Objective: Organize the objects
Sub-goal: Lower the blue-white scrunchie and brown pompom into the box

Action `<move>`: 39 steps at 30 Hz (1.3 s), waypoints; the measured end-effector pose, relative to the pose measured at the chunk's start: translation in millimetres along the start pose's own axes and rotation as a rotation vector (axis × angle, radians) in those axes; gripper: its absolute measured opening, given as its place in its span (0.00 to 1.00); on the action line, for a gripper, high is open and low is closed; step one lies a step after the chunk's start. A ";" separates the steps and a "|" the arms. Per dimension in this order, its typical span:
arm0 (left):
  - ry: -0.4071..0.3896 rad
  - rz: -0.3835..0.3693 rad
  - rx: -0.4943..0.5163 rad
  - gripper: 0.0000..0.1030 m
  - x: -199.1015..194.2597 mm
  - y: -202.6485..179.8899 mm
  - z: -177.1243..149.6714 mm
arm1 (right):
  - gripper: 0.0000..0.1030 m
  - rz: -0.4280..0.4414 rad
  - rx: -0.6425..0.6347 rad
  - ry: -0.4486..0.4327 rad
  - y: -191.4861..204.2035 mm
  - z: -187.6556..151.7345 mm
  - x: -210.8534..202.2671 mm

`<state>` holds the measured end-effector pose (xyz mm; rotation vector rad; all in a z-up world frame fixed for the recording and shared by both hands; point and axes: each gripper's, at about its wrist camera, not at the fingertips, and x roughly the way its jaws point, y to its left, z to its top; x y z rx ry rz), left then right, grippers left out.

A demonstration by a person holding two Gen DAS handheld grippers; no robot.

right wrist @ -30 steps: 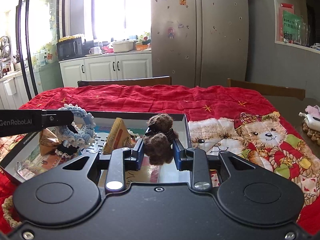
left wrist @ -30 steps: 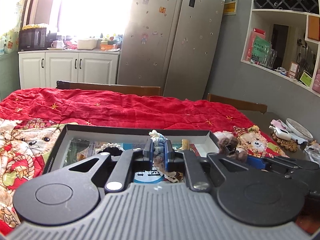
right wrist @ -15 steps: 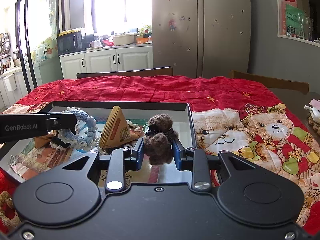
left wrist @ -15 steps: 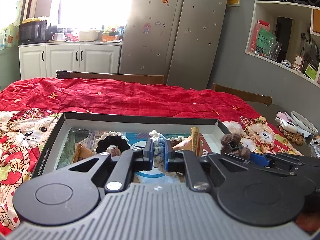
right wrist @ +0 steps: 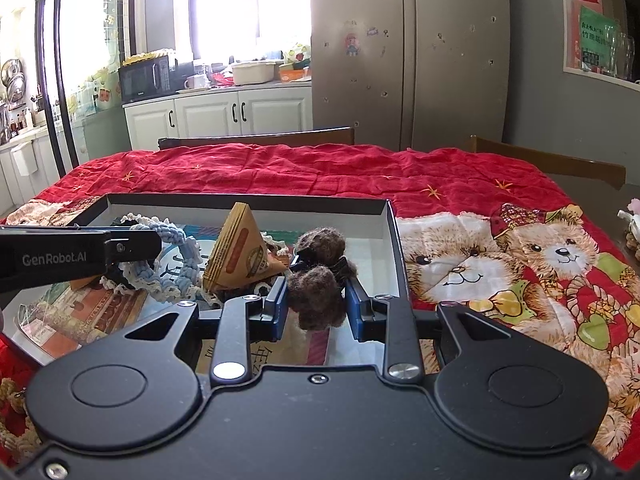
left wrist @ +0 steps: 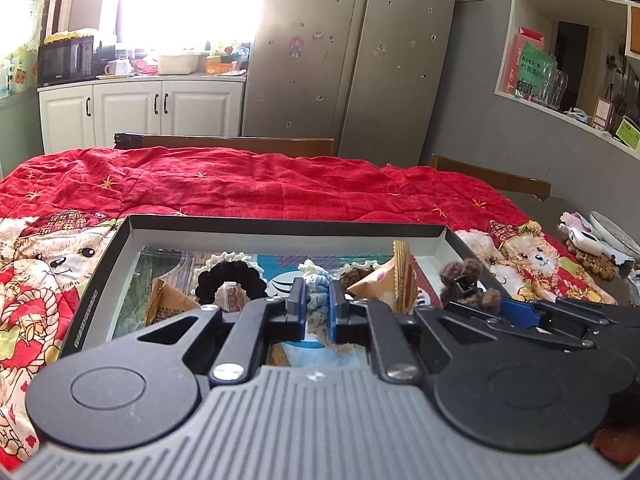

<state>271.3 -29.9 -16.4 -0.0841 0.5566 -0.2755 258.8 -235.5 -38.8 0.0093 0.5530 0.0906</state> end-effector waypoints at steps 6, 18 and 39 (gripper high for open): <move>0.009 0.006 0.005 0.13 2.4 0.3 -0.2 | 0.28 0.003 0.006 0.009 -2.2 -0.8 3.6; 0.020 0.013 0.013 0.13 4.1 0.5 -2.3 | 0.28 0.009 0.003 0.014 0.0 -2.6 6.9; 0.065 0.061 0.012 0.15 12.6 5.3 -5.8 | 0.28 0.045 -0.055 0.042 9.6 -7.3 14.3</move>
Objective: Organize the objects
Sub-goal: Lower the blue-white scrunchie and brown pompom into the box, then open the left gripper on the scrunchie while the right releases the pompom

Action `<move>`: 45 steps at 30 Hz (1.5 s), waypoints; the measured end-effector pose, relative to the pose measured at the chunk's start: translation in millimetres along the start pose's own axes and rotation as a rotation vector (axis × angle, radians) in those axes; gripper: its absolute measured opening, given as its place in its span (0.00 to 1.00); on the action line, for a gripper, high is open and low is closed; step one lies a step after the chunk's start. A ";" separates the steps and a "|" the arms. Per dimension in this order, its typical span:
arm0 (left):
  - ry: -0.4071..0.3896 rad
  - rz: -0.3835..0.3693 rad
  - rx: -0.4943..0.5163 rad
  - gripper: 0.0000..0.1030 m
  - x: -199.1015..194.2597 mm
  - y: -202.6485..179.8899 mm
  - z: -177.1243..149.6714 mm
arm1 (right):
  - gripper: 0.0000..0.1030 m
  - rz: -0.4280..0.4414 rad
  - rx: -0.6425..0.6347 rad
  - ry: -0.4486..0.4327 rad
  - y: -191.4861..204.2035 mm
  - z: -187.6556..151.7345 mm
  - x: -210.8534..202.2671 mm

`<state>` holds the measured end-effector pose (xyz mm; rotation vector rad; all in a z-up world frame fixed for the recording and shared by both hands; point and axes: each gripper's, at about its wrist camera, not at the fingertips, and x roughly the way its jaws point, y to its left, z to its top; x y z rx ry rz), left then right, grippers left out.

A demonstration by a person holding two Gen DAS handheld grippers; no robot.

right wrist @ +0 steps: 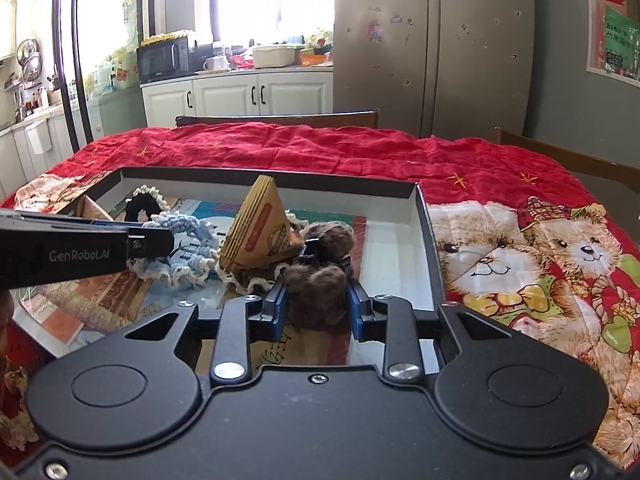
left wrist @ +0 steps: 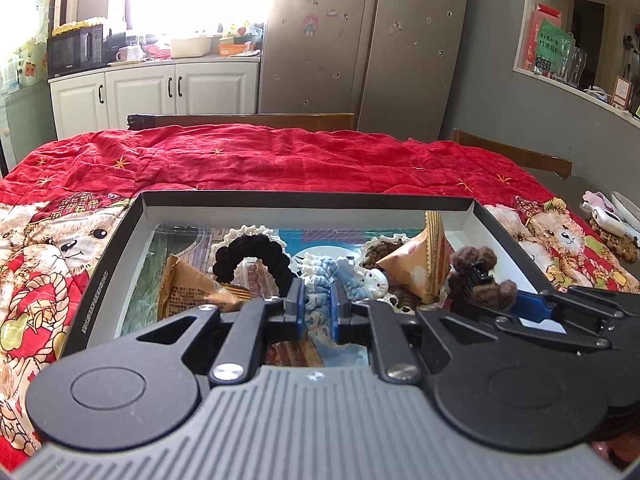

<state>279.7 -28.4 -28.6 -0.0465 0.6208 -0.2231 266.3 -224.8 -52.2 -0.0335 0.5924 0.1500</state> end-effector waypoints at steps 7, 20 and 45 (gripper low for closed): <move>0.002 0.001 0.005 0.16 0.8 -0.1 -1.1 | 0.28 0.007 -0.002 0.009 1.4 -1.3 2.1; 0.001 0.003 0.007 0.21 0.4 -0.6 -1.9 | 0.28 0.009 -0.002 0.010 0.9 -1.8 1.7; -0.057 0.013 0.035 0.56 -19.9 -8.2 0.3 | 0.50 0.040 -0.005 -0.027 3.1 -0.5 -9.9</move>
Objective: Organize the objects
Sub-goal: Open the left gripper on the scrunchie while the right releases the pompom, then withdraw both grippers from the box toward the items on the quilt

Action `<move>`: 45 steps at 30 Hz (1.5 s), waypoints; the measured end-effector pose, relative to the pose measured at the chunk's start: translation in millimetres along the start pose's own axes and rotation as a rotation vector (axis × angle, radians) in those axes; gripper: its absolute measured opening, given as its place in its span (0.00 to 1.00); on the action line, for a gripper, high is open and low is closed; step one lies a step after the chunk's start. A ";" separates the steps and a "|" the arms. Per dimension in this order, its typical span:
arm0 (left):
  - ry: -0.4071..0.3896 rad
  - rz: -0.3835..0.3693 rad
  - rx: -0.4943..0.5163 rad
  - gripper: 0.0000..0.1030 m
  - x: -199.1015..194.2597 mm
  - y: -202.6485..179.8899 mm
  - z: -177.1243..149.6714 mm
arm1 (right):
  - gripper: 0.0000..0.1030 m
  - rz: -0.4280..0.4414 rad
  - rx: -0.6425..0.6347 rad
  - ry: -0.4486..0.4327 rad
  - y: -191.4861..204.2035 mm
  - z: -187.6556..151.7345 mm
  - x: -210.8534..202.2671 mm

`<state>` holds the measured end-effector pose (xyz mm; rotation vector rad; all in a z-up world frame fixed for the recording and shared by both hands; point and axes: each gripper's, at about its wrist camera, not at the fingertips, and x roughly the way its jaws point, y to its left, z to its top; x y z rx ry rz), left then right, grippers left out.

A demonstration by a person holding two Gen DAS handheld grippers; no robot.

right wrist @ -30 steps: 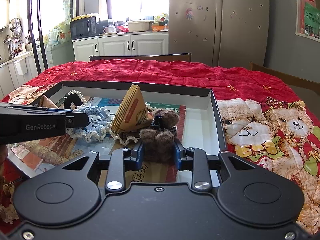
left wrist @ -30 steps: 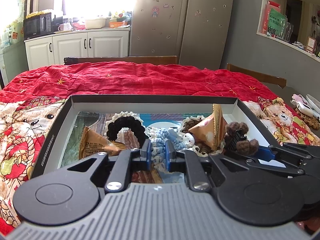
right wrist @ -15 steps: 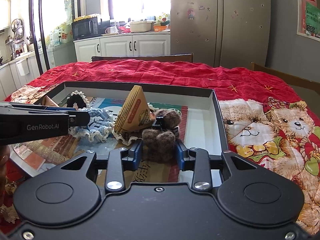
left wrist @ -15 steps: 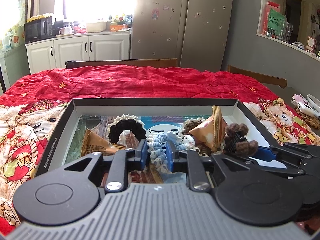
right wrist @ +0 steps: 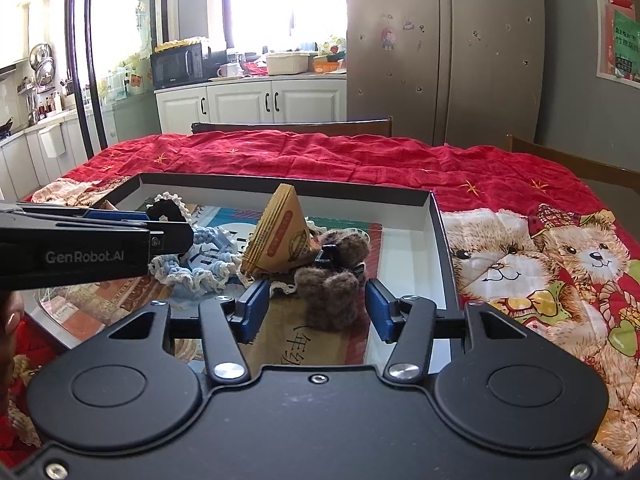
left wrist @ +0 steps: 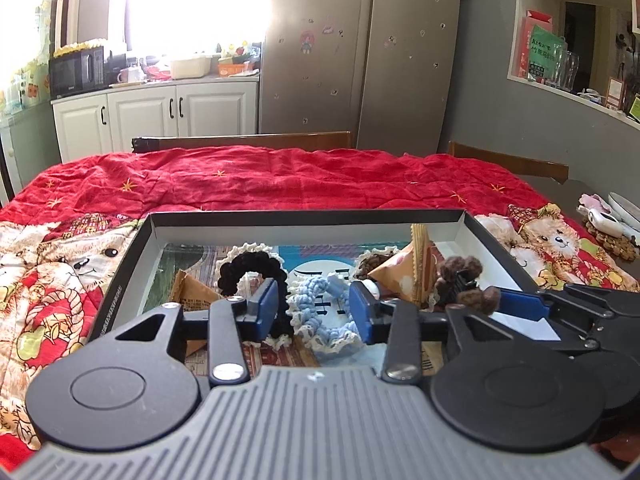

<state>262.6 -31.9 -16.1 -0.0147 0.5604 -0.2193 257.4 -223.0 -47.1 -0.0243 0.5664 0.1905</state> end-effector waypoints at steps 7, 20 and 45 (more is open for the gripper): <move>-0.011 0.008 0.002 0.64 -6.5 -1.1 0.3 | 0.50 -0.003 0.008 -0.018 0.2 0.5 -7.0; -0.040 0.014 -0.010 0.79 -32.4 2.2 -0.8 | 0.53 -0.002 0.032 -0.061 -1.7 2.5 -30.4; -0.103 0.049 0.046 0.85 -117.3 20.2 -18.6 | 0.60 0.035 -0.048 -0.164 30.8 -1.3 -114.9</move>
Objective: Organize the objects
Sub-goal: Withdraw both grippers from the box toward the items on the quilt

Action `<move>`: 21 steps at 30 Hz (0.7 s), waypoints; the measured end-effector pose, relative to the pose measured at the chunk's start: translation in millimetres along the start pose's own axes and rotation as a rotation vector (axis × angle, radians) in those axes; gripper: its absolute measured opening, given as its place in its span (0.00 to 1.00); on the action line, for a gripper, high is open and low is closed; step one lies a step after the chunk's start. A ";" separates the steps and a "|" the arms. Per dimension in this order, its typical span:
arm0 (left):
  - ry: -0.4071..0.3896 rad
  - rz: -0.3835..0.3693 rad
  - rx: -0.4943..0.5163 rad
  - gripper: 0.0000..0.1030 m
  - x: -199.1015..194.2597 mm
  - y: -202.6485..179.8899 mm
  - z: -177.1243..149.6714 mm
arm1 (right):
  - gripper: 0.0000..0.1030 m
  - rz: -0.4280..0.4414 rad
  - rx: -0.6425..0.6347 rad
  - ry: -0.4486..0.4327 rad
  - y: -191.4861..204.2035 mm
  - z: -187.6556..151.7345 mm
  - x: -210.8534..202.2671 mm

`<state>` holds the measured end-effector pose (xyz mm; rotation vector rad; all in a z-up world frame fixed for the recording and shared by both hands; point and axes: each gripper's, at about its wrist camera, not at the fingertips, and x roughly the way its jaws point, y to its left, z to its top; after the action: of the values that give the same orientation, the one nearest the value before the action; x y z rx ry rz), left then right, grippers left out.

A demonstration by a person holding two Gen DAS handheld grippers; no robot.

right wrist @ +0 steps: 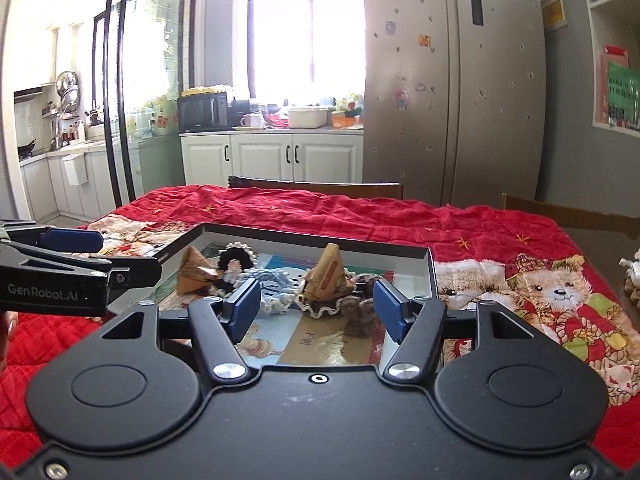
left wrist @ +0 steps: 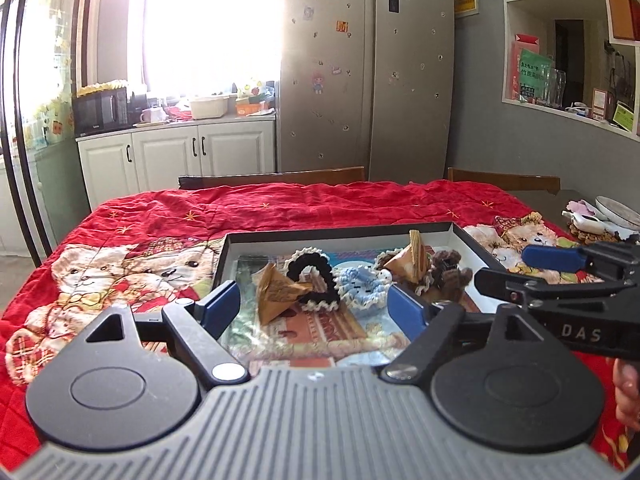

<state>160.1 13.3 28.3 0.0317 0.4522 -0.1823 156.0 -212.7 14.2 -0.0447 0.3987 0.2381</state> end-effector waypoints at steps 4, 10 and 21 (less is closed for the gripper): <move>-0.004 -0.008 0.005 0.86 -12.4 3.2 -6.4 | 0.61 -0.001 -0.035 -0.010 10.4 -3.0 -14.0; -0.013 -0.019 0.027 0.88 -26.8 2.9 -16.0 | 0.64 0.002 -0.077 -0.024 22.8 -10.0 -33.5; 0.016 -0.050 0.045 0.89 -38.7 6.2 -38.1 | 0.66 0.020 -0.102 -0.012 35.0 -31.3 -50.8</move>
<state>110.6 28.6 10.9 0.0664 0.4651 -0.2420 90.4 -192.7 5.3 -0.1397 0.3751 0.2788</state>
